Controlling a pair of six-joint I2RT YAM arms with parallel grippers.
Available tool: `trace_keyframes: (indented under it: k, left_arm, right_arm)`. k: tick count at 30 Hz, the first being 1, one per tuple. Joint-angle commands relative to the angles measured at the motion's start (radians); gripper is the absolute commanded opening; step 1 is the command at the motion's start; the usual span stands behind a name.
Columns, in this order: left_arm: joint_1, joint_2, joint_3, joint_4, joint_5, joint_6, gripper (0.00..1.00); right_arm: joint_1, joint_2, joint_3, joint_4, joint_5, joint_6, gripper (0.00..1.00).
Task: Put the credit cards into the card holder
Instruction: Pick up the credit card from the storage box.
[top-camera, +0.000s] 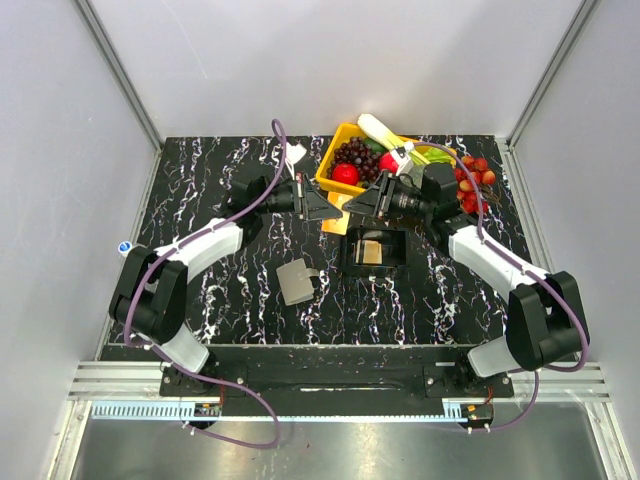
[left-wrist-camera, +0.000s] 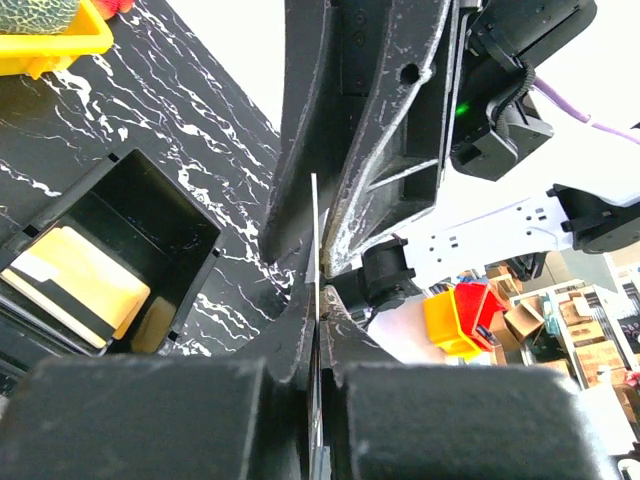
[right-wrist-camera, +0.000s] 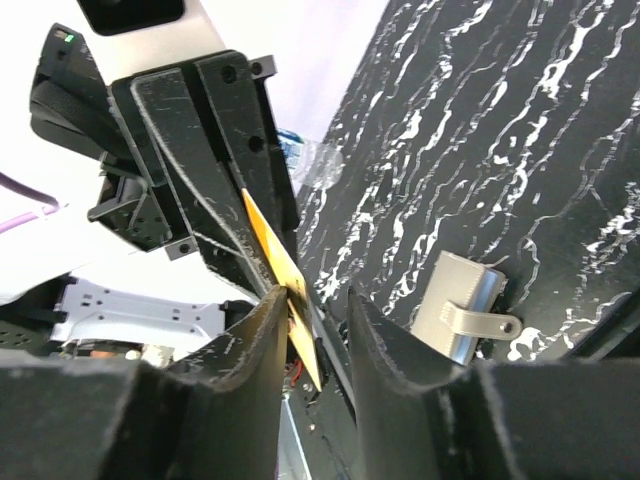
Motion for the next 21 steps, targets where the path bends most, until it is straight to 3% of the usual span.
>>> trace_keyframes:
  k: [1, 3, 7, 8, 15, 19, 21]
  left_arm:
    - [-0.015, -0.009, 0.002, 0.147, 0.074, -0.042, 0.0]
    - [-0.013, -0.008, 0.007, 0.136, 0.071, -0.034, 0.0]
    - [-0.015, -0.009, 0.005, 0.107, 0.051, -0.014, 0.2]
    - [-0.013, -0.011, 0.004, 0.099, 0.048, -0.014, 0.28]
    - [-0.01, -0.034, 0.013, -0.023, -0.006, 0.063, 0.43]
    - [0.008, -0.04, 0.008, -0.034, -0.01, 0.067, 0.43]
    - [0.017, -0.042, 0.005, -0.04, -0.01, 0.072, 0.34]
  right_arm:
    - [0.002, -0.023, -0.018, 0.136, -0.038, 0.05, 0.29]
    - [0.002, -0.028, -0.023, 0.149, -0.043, 0.051, 0.18]
    - [0.002, -0.034, -0.026, 0.146, -0.044, 0.042, 0.0]
    - [0.002, -0.034, -0.029, 0.145, -0.04, 0.04, 0.0]
    - [0.0, -0.04, -0.037, 0.133, -0.027, 0.028, 0.0]
    - [0.0, -0.043, -0.038, 0.133, -0.024, 0.027, 0.0]
    - [-0.001, -0.04, -0.038, 0.133, -0.029, 0.027, 0.0]
